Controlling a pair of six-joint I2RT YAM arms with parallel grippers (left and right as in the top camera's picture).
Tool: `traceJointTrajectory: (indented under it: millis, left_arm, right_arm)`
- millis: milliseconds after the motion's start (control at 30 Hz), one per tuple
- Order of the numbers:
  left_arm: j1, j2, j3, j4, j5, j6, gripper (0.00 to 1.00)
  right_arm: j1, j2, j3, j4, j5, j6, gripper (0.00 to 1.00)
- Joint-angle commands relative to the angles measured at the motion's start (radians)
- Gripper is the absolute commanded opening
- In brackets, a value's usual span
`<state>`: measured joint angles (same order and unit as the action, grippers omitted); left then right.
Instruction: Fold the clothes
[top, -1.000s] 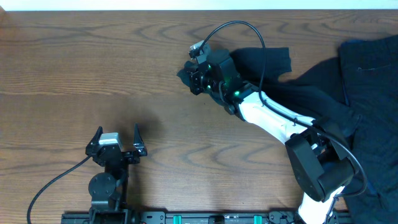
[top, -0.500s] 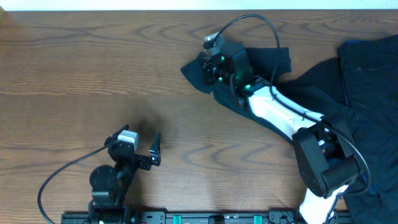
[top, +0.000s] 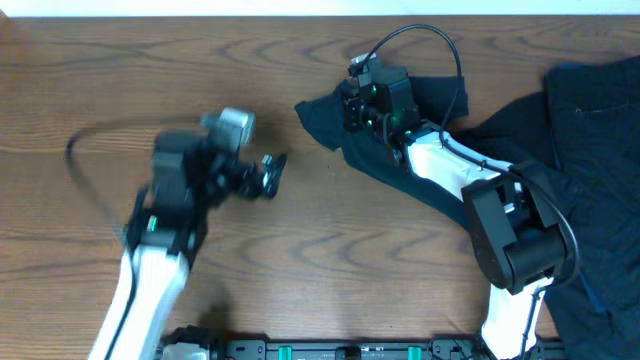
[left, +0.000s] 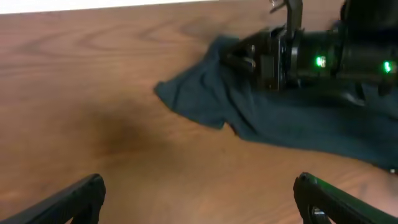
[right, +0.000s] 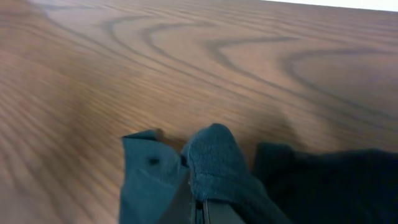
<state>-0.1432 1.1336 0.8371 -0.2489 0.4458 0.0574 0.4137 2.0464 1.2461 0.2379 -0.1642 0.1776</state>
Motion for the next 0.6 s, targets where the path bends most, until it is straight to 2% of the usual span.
traceJointTrajectory:
  millis: [0,167,367,567]
  left_arm:
    - [-0.032,0.158,0.132,0.012,0.018,0.013,0.98]
    - [-0.033,0.298,0.156,0.183,0.067,-0.047,0.98]
    - [-0.034,0.385,0.156,0.232,0.067,-0.043,1.00]
    - [-0.073,0.494,0.156,0.288,0.067,-0.043,0.94]
  right_arm:
    - [-0.045,0.002,0.003,0.010,0.019,-0.006,0.01]
    - [-0.109,0.002,0.003,0.010,-0.027,0.035,0.01]
    - [-0.177,0.002,0.003,-0.027,-0.106,0.080,0.01]
    - [-0.254,0.002,0.003,-0.162,-0.129,0.074,0.01]
